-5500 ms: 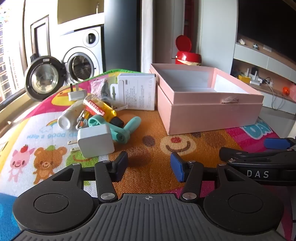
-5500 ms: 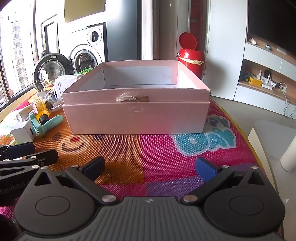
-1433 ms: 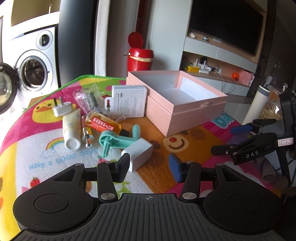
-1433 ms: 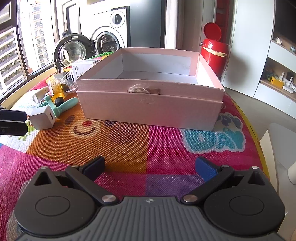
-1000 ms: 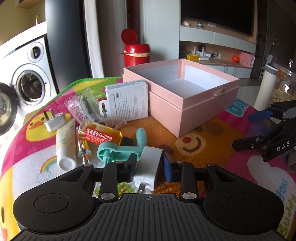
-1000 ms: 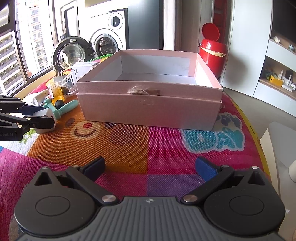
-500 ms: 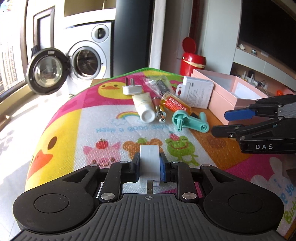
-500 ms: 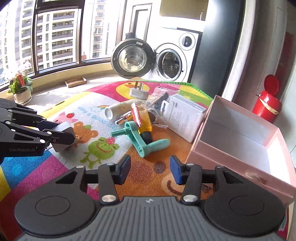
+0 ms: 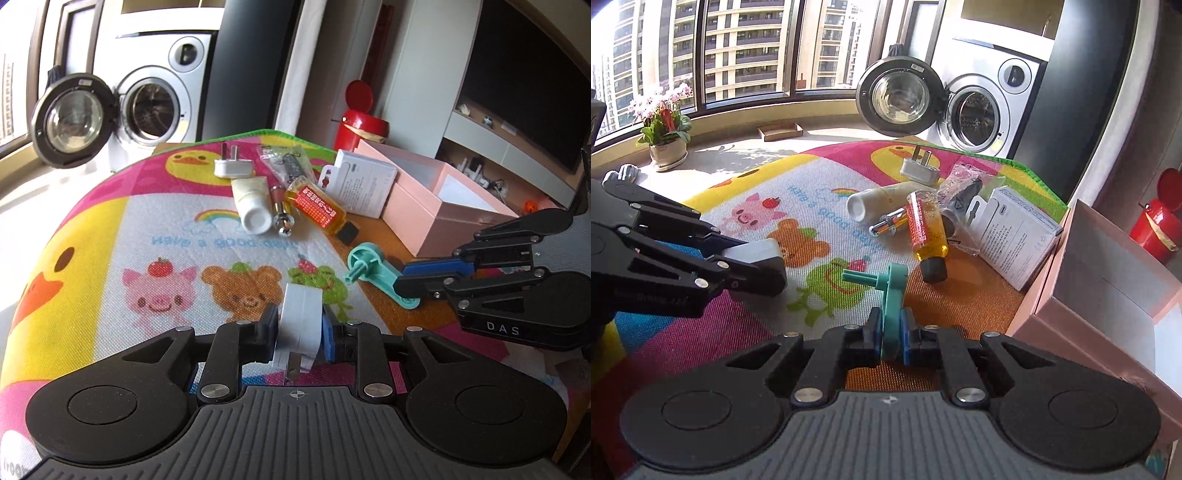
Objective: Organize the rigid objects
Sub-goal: 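Carry the white adapter and teal crank part into the pink box with both tools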
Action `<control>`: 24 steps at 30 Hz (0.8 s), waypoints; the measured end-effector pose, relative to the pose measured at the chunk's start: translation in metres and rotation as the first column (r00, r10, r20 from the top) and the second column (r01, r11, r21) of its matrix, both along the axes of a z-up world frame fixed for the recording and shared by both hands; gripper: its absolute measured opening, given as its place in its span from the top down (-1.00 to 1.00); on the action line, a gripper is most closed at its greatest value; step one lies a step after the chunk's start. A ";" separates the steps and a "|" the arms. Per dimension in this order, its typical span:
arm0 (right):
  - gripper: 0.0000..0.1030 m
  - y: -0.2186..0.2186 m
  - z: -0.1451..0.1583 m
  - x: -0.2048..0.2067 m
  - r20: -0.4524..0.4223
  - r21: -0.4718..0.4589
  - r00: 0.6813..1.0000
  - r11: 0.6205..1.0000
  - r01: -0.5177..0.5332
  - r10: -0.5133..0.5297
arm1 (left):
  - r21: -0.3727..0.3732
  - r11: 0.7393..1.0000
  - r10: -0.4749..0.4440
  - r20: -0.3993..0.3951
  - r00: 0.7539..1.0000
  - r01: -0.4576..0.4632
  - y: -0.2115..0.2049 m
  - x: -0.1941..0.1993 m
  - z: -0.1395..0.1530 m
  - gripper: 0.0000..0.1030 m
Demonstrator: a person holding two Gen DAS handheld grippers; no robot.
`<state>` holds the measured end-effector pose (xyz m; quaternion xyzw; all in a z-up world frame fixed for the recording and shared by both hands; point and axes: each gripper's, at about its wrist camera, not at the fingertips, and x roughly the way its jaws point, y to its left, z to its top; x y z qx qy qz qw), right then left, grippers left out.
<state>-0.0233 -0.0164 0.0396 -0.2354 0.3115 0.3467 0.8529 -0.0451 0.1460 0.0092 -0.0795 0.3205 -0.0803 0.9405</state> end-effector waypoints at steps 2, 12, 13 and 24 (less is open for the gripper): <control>0.80 -0.017 0.001 -0.015 0.050 -0.037 0.999 0.999 -0.012 0.014 | -0.002 1.000 -0.014 -0.004 1.000 0.014 -0.005 0.000 0.000 0.47; -0.86 -0.075 0.015 -0.018 0.133 0.100 0.955 0.962 0.255 -0.267 | 0.012 1.000 -0.026 -0.021 0.999 0.026 -0.030 0.005 -0.003 0.44; -0.91 -0.074 0.018 -0.016 0.090 0.142 0.956 0.954 0.266 -0.280 | 0.005 1.000 -0.021 -0.019 1.000 0.021 -0.030 0.007 -0.003 0.44; -0.72 -0.040 -0.017 0.029 -0.185 0.150 0.892 0.885 0.440 -0.412 | 0.105 0.994 -0.022 0.005 1.000 0.021 -0.042 0.001 -0.002 0.50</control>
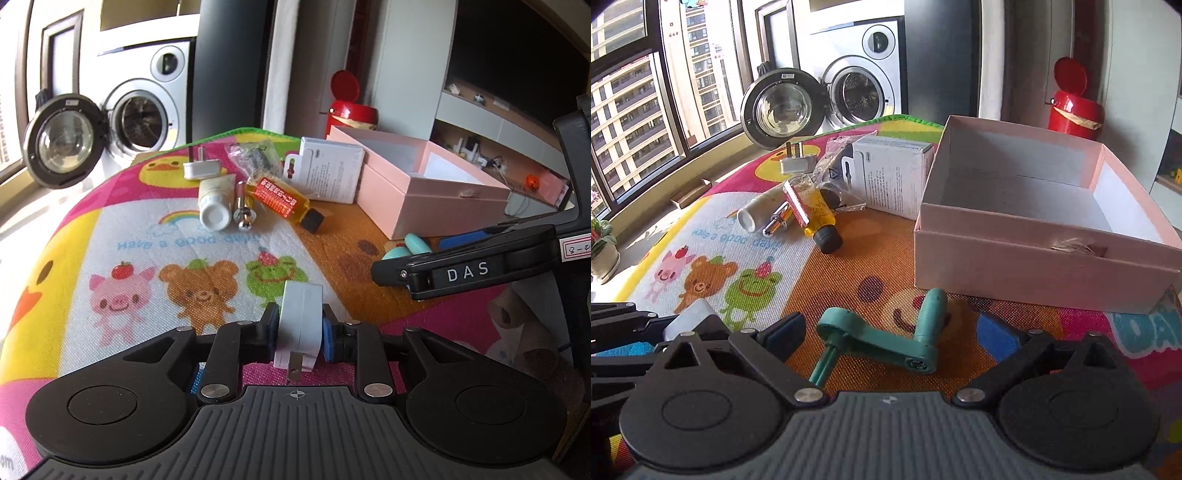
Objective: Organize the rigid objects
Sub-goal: 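Carry the white adapter and teal crank part into the pink box with both tools, then grasp the yellow-orange bottle with the left tool while the right tool grasps the white cable box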
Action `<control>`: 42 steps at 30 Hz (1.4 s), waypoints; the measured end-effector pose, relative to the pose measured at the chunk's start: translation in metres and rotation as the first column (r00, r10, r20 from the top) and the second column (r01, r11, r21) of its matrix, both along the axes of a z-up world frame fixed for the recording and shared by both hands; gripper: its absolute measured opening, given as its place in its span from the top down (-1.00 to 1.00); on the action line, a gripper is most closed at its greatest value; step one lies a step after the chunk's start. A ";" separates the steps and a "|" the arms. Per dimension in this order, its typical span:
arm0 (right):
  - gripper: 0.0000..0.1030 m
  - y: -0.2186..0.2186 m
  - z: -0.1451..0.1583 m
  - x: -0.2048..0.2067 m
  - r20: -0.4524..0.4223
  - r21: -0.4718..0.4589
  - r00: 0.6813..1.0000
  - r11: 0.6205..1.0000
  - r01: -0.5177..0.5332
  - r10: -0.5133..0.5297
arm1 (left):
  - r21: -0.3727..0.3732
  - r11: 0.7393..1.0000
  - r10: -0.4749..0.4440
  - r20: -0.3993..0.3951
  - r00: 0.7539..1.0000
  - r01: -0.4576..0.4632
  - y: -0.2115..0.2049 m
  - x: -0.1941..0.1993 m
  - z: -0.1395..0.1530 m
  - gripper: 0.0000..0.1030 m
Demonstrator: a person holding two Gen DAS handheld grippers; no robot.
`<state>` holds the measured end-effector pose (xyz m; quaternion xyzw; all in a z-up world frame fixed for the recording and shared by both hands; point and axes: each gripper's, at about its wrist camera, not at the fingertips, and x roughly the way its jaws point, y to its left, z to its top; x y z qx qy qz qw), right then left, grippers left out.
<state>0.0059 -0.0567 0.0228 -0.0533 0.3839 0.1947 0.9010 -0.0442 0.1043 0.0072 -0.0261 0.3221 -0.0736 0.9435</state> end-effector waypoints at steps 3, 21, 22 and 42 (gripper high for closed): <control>-0.37 -0.005 0.006 -0.009 0.007 -0.023 0.997 0.997 -0.073 0.073 | 0.039 0.999 0.004 0.002 1.000 -0.005 -0.005 -0.001 0.001 0.53; -0.64 -0.103 0.140 -0.006 0.482 -0.066 0.876 0.997 0.047 -0.009 | -0.160 0.927 -0.290 0.272 0.918 0.340 -0.083 0.125 0.163 0.51; -0.89 -0.102 0.139 0.002 0.473 -0.062 0.881 0.997 0.043 -0.009 | -0.180 0.924 -0.287 0.261 0.922 0.339 -0.087 0.145 0.164 0.51; -0.92 -0.057 0.018 -0.051 0.272 -0.116 0.950 0.985 -0.126 0.153 | -0.314 0.900 0.284 -0.103 0.953 -0.302 0.039 0.112 0.026 0.51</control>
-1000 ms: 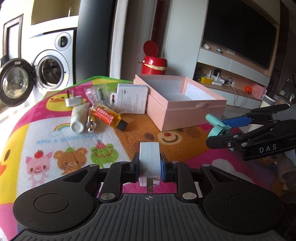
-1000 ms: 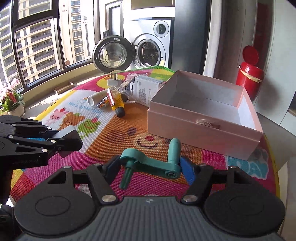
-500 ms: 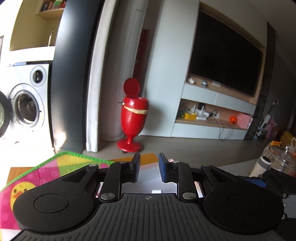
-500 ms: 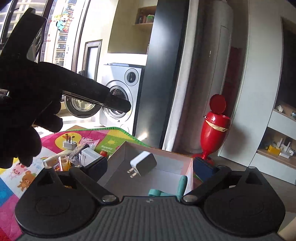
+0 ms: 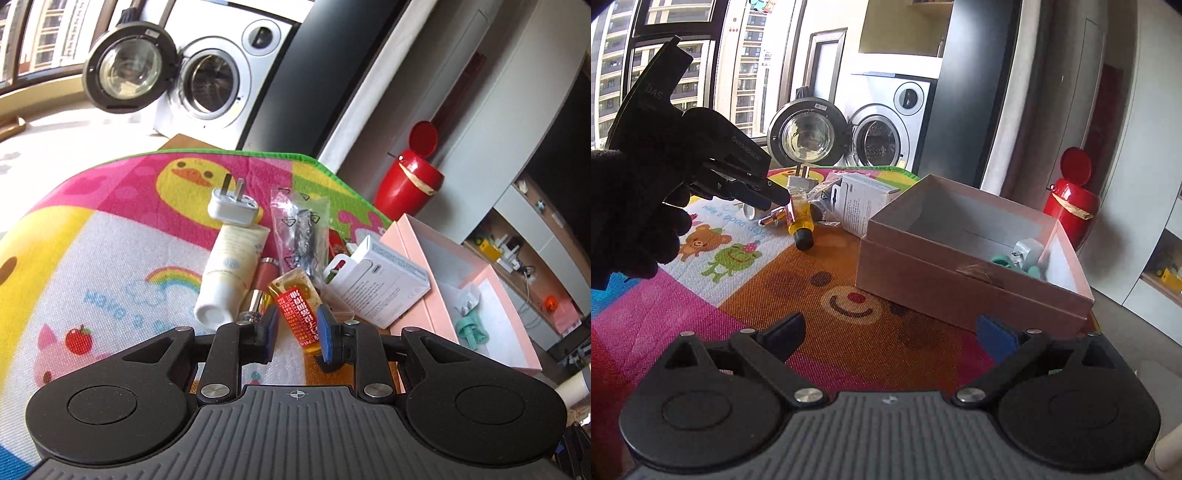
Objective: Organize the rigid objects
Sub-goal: 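Grasp the yellow-orange bottle with the left tool while the right tool grasps the white cable box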
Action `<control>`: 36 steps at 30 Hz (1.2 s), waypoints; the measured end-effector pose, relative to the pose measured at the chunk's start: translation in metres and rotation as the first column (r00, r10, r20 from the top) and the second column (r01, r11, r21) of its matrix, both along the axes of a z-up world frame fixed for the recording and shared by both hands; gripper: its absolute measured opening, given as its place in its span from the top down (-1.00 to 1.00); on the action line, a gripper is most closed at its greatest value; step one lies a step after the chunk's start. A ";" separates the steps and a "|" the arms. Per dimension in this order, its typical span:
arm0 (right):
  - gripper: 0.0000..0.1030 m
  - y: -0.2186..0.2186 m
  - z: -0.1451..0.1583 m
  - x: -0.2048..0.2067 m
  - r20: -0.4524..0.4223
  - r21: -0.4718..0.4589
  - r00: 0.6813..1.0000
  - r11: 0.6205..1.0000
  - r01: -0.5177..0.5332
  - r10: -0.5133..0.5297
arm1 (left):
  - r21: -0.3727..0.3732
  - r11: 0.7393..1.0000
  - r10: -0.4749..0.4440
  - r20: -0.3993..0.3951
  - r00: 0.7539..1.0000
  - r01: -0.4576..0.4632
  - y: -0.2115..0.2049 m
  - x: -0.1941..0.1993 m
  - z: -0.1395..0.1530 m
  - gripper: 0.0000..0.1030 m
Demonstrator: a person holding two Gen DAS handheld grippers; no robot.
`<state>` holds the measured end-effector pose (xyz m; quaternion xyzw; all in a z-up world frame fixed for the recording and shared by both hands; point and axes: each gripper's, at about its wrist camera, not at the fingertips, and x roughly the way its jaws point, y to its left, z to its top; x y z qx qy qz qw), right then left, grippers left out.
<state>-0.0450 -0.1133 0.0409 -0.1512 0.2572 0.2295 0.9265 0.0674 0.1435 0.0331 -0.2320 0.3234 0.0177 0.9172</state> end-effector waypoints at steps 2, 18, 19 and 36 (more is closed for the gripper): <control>-0.92 0.004 0.003 -0.002 0.011 0.003 1.000 1.000 -0.009 0.009 | 0.011 1.000 0.009 0.011 1.000 -0.009 -0.004 0.007 -0.001 0.51; -0.79 0.063 0.067 0.090 0.013 -0.006 0.996 0.996 -0.088 0.088 | 0.103 0.982 -0.154 -0.036 0.987 0.157 -0.023 -0.001 -0.021 0.37; -0.75 0.070 0.067 0.101 -0.007 -0.008 0.996 0.996 -0.084 0.084 | 0.108 0.979 -0.169 -0.035 0.985 0.172 -0.022 -0.011 -0.022 0.37; -0.12 0.114 0.040 0.098 -0.327 -0.004 0.904 0.957 -0.291 0.274 | 0.030 0.994 -0.108 -0.001 0.994 0.108 0.032 -0.079 -0.019 0.37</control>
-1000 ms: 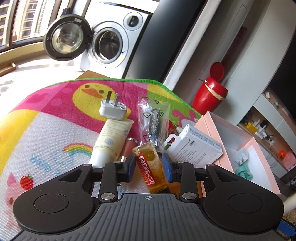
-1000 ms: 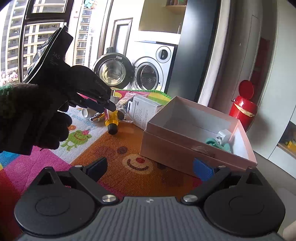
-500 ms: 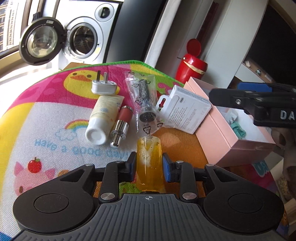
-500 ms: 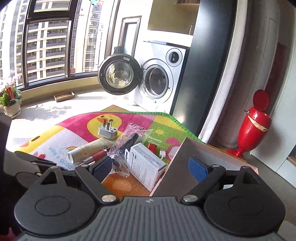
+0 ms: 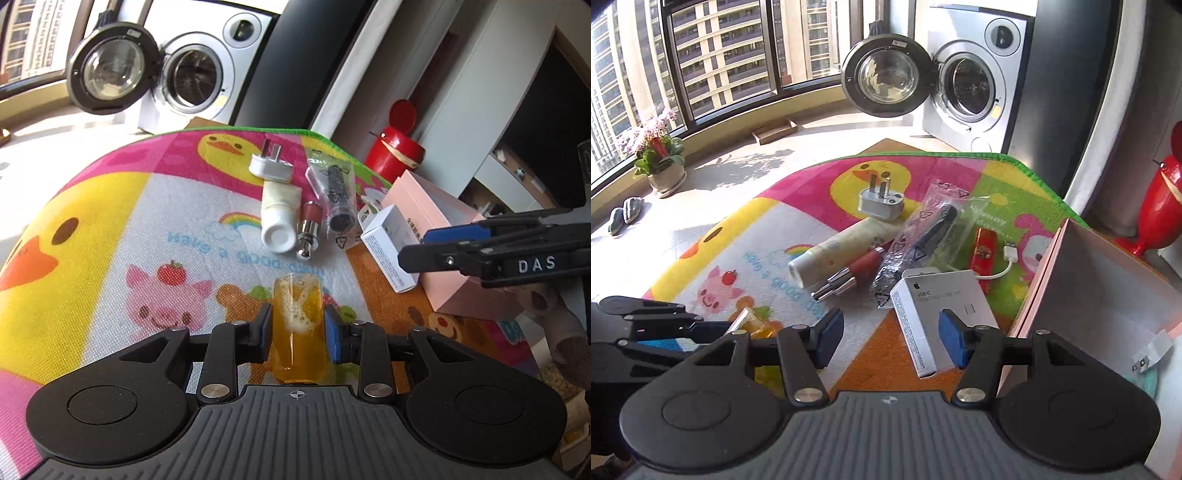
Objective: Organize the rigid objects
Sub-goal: 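Grasp the yellow-orange bottle with the left tool while the right tool grasps the white cable box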
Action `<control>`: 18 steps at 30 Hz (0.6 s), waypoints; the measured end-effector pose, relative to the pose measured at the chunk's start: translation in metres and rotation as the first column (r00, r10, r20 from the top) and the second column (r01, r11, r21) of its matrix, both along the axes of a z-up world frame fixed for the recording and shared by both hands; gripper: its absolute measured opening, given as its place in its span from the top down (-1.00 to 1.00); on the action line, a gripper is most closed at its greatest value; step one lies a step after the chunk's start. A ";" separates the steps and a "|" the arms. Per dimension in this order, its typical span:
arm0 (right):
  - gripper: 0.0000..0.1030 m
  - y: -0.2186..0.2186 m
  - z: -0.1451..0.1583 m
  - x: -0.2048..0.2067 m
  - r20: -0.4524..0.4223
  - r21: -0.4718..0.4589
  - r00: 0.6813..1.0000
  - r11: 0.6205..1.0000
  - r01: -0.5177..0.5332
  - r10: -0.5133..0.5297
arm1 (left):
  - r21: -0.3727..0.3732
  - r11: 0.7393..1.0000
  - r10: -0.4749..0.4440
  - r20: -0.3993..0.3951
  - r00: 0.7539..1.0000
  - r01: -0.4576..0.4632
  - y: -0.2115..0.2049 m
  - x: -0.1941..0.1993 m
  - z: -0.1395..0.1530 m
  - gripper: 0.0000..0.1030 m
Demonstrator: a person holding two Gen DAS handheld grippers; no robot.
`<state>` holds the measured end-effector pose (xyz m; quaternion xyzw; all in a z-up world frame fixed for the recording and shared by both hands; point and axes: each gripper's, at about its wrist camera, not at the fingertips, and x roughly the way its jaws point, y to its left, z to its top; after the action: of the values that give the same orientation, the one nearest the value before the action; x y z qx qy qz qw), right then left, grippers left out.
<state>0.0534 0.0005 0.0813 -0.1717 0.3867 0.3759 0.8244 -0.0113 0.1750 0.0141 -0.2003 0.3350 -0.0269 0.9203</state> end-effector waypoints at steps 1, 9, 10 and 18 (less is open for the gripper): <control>-0.13 -0.002 0.000 -0.012 0.030 -0.013 0.999 1.000 -0.021 0.021 | -0.002 1.000 0.007 0.001 1.000 -0.007 0.003 0.000 0.000 0.37; -0.65 0.008 0.002 -0.022 0.232 -0.139 0.971 0.990 -0.028 0.060 | 0.017 1.000 0.002 0.015 1.000 -0.002 0.005 -0.003 -0.003 0.36; -0.70 0.012 0.002 -0.010 0.215 -0.143 0.975 0.989 -0.025 0.056 | 0.018 1.000 0.002 0.018 1.000 -0.002 0.005 -0.003 -0.004 0.36; -0.76 0.049 -0.024 0.065 0.110 -0.236 0.994 0.971 0.034 -0.008 | 0.030 0.999 -0.015 0.049 0.999 0.014 0.004 -0.010 -0.007 0.36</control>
<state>0.1182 0.0496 0.0570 -0.2851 0.3855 0.3081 0.8217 -0.0208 0.1790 0.0070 -0.1836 0.3142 -0.0335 0.9308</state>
